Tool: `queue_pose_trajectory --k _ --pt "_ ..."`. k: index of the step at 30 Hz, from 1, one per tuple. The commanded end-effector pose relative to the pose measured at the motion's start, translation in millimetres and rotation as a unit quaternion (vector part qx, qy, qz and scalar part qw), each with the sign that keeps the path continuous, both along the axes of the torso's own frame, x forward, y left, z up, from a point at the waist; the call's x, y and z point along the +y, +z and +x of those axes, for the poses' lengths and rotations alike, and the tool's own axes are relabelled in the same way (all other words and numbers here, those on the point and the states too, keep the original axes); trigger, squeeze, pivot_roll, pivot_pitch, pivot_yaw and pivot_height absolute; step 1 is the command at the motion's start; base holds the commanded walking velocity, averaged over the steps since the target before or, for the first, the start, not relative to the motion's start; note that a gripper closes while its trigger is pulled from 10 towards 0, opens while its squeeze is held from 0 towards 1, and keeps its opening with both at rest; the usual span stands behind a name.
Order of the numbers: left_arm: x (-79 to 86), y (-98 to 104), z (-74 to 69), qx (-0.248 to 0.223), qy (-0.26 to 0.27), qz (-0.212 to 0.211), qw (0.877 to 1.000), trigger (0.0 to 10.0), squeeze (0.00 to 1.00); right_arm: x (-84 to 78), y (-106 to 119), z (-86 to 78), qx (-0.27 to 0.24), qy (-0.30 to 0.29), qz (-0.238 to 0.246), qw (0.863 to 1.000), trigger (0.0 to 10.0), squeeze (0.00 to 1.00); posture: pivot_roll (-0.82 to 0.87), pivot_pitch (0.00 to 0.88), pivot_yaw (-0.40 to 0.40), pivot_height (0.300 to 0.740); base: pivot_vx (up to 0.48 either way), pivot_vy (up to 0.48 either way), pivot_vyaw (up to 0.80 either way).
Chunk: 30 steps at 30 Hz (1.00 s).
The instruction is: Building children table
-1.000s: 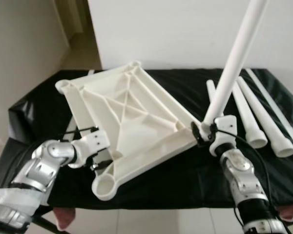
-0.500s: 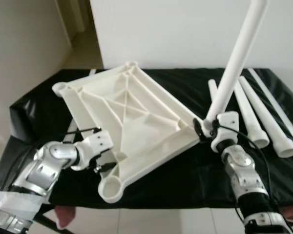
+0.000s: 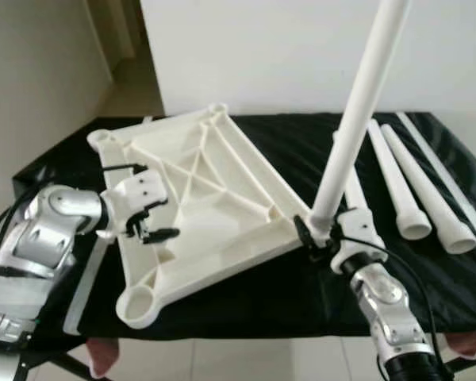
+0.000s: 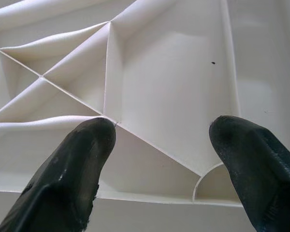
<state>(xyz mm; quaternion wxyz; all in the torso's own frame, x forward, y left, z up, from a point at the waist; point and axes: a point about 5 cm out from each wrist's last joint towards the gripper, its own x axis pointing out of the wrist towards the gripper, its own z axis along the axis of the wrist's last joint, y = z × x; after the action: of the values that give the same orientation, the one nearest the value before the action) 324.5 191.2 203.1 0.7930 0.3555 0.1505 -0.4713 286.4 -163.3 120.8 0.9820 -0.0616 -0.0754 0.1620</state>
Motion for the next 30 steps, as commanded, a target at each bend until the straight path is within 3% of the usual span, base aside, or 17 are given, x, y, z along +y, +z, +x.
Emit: queue_pose_trajectory --k 1,6,8,14,24,26,30 --pt "5.9 6.6 13.8 -0.062 0.056 -0.002 0.997 10.0 0.0 10.2 -8.5 -8.8 0.02 0.013 0.011 1.0 10.0 0.0 -0.02 0.0 0.03 0.74 0.0 0.0 0.0" --pt "6.7 10.9 26.2 -0.09 0.097 -0.028 0.991 10.0 0.0 12.2 -11.6 -14.7 0.019 -0.005 0.017 1.0 10.0 0.0 -0.02 0.0 0.028 0.74 0.0 0.0 0.0" --pt "8.1 8.1 33.5 -0.111 0.118 -0.023 0.987 10.0 0.0 8.1 -8.8 -17.7 -0.001 -0.052 0.032 0.998 10.0 0.0 -0.02 0.0 0.029 0.74 0.0 0.0 0.0" --pt "8.6 -1.6 36.4 -0.107 0.126 -0.006 0.986 10.0 0.0 4.4 -3.4 -20.5 -0.018 -0.089 0.065 0.994 10.0 0.0 -0.03 0.0 0.035 0.74 0.0 0.0 0.0" --pt "9.8 -12.9 41.1 -0.102 0.126 0.007 0.987 10.0 0.0 -8.1 -2.6 -29.6 -0.023 -0.15 0.078 0.985 10.0 0.0 -0.03 0.0 0.034 0.74 0.0 0.0 0.0" --pt "18.7 -22.0 48.6 -0.1 0.174 0.005 0.98 10.0 0.0 -5.0 -8.6 -39.5 -0.011 -0.156 0.084 0.984 10.0 0.0 -0.03 0.0 0.028 0.74 0.0 0.0 0.0" --pt "22.1 -24.5 53.6 -0.117 0.199 0.02 0.973 10.0 0.0 -2.2 -12.8 -42.6 -0.002 -0.159 0.085 0.984 10.0 0.0 -0.04 0.0 0.026 0.74 0.0 0.0 0.0"
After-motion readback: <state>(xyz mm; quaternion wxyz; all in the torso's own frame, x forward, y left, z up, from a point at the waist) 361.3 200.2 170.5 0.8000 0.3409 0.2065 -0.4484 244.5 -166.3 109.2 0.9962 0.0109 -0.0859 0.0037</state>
